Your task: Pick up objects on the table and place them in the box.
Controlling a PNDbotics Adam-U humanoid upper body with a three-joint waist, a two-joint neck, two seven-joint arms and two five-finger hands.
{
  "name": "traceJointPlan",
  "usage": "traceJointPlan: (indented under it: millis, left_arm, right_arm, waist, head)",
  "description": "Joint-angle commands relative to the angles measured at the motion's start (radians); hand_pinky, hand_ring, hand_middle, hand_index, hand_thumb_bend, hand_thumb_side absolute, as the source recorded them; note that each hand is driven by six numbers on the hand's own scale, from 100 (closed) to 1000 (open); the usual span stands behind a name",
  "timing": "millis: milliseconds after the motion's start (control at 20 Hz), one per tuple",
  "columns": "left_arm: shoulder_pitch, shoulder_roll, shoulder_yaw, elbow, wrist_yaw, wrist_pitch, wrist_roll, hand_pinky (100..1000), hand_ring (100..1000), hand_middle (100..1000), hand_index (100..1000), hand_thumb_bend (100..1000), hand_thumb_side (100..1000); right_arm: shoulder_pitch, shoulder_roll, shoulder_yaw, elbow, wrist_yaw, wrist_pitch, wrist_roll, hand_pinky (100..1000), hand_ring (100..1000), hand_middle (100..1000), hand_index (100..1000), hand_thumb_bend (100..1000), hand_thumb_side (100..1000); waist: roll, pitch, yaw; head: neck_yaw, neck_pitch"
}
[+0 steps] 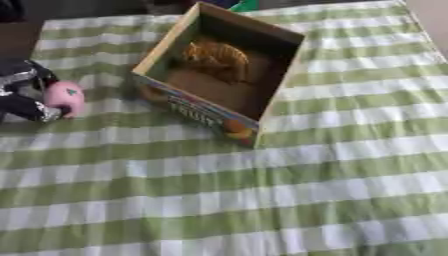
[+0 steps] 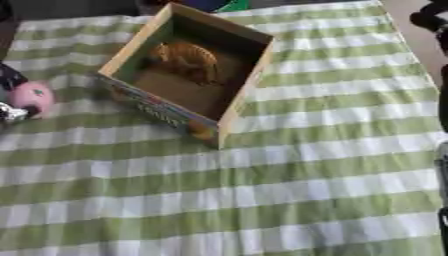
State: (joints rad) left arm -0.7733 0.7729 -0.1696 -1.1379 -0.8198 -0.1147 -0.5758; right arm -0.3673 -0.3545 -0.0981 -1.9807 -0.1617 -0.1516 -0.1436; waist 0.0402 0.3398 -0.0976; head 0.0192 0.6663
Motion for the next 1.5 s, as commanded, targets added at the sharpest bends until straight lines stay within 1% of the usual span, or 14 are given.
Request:
traceJointPlan:
  millis: [50, 100, 200, 250, 300, 350, 400, 600, 800, 1050, 1100, 1150, 1200, 1500]
  left_arm:
    - [-0.019, 0.022, 0.011, -0.003, -0.011, 0.011, 0.029, 431, 701, 647, 779, 261, 532]
    - [-0.019, 0.021, 0.01, -0.002, -0.016, 0.014, 0.036, 405, 682, 630, 768, 245, 500]
    - [-0.017, 0.02, 0.008, 0.0, -0.031, 0.021, 0.053, 389, 669, 614, 750, 204, 428]
    - [-0.014, 0.019, 0.006, 0.002, -0.037, 0.022, 0.058, 382, 660, 605, 742, 168, 374]
    - [-0.013, 0.018, 0.004, 0.004, -0.04, 0.022, 0.061, 374, 650, 593, 732, 103, 289]
    - [-0.012, 0.016, 0.004, 0.005, -0.037, 0.02, 0.063, 364, 637, 582, 722, 100, 227]
    - [-0.011, 0.016, 0.004, 0.005, -0.032, 0.018, 0.064, 352, 624, 572, 710, 100, 206]
    - [-0.013, 0.023, 0.003, -0.014, -0.004, 0.019, 0.053, 331, 603, 561, 702, 100, 245]
    - [-0.019, 0.034, 0.009, -0.042, 0.01, 0.052, 0.054, 306, 584, 546, 689, 100, 246]
    - [-0.024, 0.045, 0.017, -0.07, 0.015, 0.113, 0.096, 231, 526, 477, 609, 100, 258]
    - [-0.024, 0.046, 0.016, -0.074, 0.016, 0.124, 0.105, 231, 526, 477, 609, 100, 258]
    - [-0.026, 0.048, 0.017, -0.081, 0.014, 0.134, 0.115, 199, 501, 450, 571, 100, 261]
    - [-0.027, 0.05, 0.017, -0.089, 0.01, 0.144, 0.127, 186, 491, 438, 556, 100, 264]
    - [-0.033, 0.053, 0.017, -0.126, -0.034, 0.186, 0.195, 161, 471, 410, 519, 100, 264]
  right_arm:
    - [-0.01, -0.009, -0.007, -0.019, -0.003, 0.0, 0.002, 756, 841, 537, 874, 100, 1000]
    - [-0.01, -0.008, -0.007, -0.019, -0.003, 0.0, 0.002, 756, 842, 537, 875, 100, 1000]
    - [-0.009, -0.006, -0.007, -0.019, -0.003, 0.0, 0.003, 756, 842, 537, 875, 100, 1000]
    - [-0.009, -0.006, -0.008, -0.019, -0.004, 0.0, 0.002, 756, 842, 537, 875, 100, 1000]
    - [-0.009, -0.006, -0.009, -0.019, -0.004, 0.0, 0.002, 756, 842, 537, 875, 100, 1000]
    - [-0.008, -0.007, -0.009, -0.019, -0.004, 0.001, 0.001, 756, 842, 537, 875, 100, 1000]
    - [-0.007, -0.007, -0.009, -0.019, -0.004, 0.001, 0.001, 756, 842, 536, 875, 100, 1000]
    - [-0.001, -0.006, -0.01, -0.019, -0.002, 0.005, 0.0, 757, 842, 534, 874, 100, 1000]
    - [0.004, -0.006, -0.01, -0.019, -0.001, 0.008, 0.001, 757, 843, 534, 874, 100, 1000]
    - [0.005, -0.006, -0.01, -0.019, -0.003, 0.009, 0.0, 757, 842, 535, 874, 100, 1000]
    - [0.005, -0.006, -0.01, -0.019, -0.004, 0.009, 0.0, 756, 842, 535, 874, 100, 1000]
    - [0.004, -0.006, -0.009, -0.019, -0.004, 0.009, 0.0, 756, 842, 536, 874, 100, 1000]
    - [0.004, -0.006, -0.009, -0.019, -0.005, 0.009, 0.0, 756, 842, 536, 873, 100, 1000]
    - [0.003, -0.005, -0.007, -0.019, -0.008, 0.008, -0.001, 755, 841, 538, 873, 100, 1000]
  waist:
    - [-0.001, -0.017, 0.0]
    - [-0.001, -0.016, 0.0]
    - [0.0, -0.016, -0.001]
    - [0.0, -0.016, -0.002]
    - [0.0, -0.016, -0.003]
    - [0.0, -0.016, -0.003]
    - [0.0, -0.016, -0.003]
    - [0.002, -0.02, 0.001]
    - [0.003, -0.025, 0.005]
    - [0.005, -0.036, 0.008]
    - [0.005, -0.037, 0.009]
    - [0.005, -0.04, 0.009]
    - [0.005, -0.042, 0.01]
    - [0.005, -0.057, 0.008]
  head:
    - [0.003, -0.011]
    - [0.003, -0.011]
    - [0.004, -0.011]
    - [0.004, -0.011]
    - [0.004, -0.011]
    - [0.004, -0.01]
    - [0.003, -0.009]
    - [0.002, -0.004]
    - [0.001, -0.002]
    - [-0.012, 0.006]
    - [-0.015, 0.007]
    - [-0.021, 0.01]
    - [-0.025, 0.012]
    - [-0.064, 0.021]
